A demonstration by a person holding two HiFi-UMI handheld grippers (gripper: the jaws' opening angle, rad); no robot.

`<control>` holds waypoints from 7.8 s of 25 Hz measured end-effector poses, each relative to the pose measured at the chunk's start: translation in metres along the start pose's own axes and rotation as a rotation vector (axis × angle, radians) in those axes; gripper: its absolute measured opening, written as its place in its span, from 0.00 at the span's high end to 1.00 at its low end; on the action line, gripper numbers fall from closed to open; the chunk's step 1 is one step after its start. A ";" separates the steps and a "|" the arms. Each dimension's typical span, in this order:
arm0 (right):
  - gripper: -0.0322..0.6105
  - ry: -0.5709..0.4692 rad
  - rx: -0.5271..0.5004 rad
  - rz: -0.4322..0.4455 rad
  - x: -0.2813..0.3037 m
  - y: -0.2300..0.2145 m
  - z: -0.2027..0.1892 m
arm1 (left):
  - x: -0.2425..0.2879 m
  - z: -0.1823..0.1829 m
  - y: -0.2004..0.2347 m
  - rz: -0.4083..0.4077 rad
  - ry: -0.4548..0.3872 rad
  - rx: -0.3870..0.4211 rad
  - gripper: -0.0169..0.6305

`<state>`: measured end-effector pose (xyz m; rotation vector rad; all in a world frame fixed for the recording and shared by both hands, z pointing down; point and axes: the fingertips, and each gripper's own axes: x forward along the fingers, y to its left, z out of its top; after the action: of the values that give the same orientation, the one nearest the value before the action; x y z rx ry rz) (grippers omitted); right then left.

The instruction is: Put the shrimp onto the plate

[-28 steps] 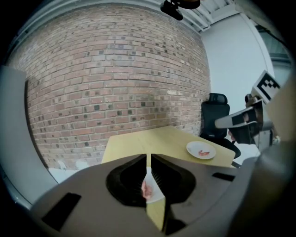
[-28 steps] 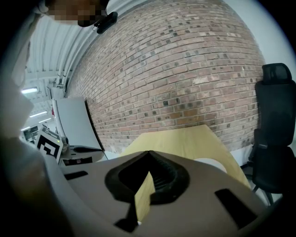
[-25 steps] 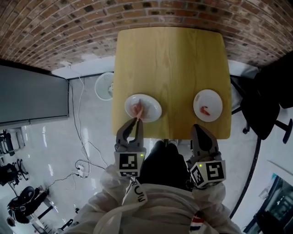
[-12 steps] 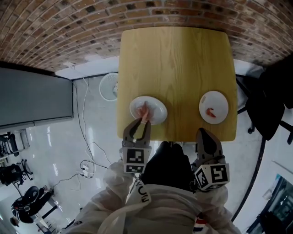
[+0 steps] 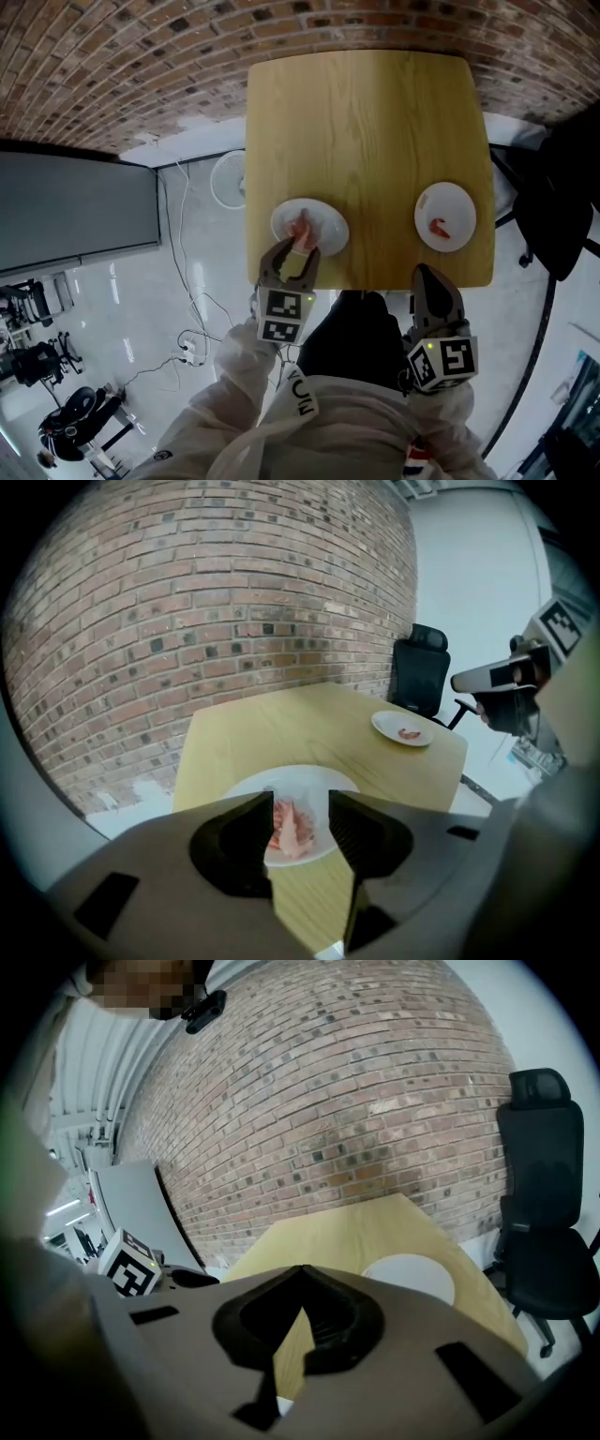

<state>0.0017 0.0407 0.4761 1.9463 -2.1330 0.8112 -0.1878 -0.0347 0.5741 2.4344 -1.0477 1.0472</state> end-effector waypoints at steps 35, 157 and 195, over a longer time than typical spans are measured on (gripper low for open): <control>0.91 0.022 0.066 -0.054 0.011 -0.029 -0.007 | 0.044 -0.020 0.014 -0.040 0.166 -0.006 0.79; 0.91 0.000 0.149 -0.157 -0.092 -0.312 0.030 | 0.186 0.139 -0.287 -0.194 0.131 0.073 0.87; 0.91 -0.009 0.194 -0.151 -0.090 -0.307 0.028 | 0.184 0.140 -0.279 -0.186 0.127 0.074 0.87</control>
<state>0.3165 0.1019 0.5011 2.1766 -1.9468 1.0146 0.1705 -0.0062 0.6148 2.4300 -0.7388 1.1773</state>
